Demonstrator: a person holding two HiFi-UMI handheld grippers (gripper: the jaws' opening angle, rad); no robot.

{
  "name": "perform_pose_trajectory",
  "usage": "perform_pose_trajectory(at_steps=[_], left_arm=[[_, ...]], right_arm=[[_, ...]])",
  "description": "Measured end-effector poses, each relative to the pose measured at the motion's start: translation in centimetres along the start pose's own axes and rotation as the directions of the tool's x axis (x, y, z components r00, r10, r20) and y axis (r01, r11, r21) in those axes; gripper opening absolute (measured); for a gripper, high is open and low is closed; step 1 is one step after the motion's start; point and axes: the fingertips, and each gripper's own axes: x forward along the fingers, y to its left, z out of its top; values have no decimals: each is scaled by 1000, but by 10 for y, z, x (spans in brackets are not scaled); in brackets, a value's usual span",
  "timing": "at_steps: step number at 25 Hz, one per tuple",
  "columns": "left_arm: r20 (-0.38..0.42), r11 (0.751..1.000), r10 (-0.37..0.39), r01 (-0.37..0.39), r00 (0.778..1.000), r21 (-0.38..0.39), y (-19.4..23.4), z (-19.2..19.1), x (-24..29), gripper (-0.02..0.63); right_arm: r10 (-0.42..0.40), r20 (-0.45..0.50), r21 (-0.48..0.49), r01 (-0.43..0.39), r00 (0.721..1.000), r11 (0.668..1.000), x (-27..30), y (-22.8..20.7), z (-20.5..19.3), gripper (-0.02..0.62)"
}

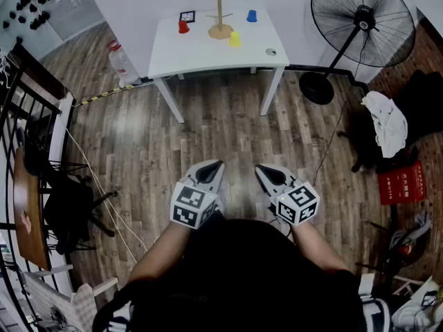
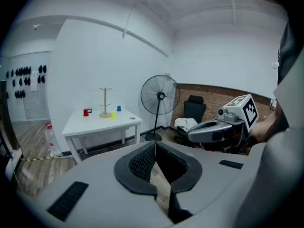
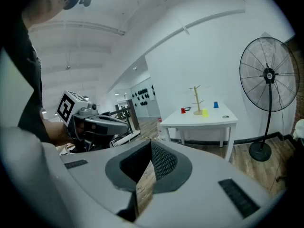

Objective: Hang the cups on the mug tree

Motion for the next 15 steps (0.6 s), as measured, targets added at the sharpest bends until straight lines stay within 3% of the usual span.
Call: perform_pose_trajectory(at_steps=[15], left_arm=[[9,999,-36,36,999,17,52,9,12,17]], right_arm=[[-23,9,26,22,1000,999,51,-5,14,6]])
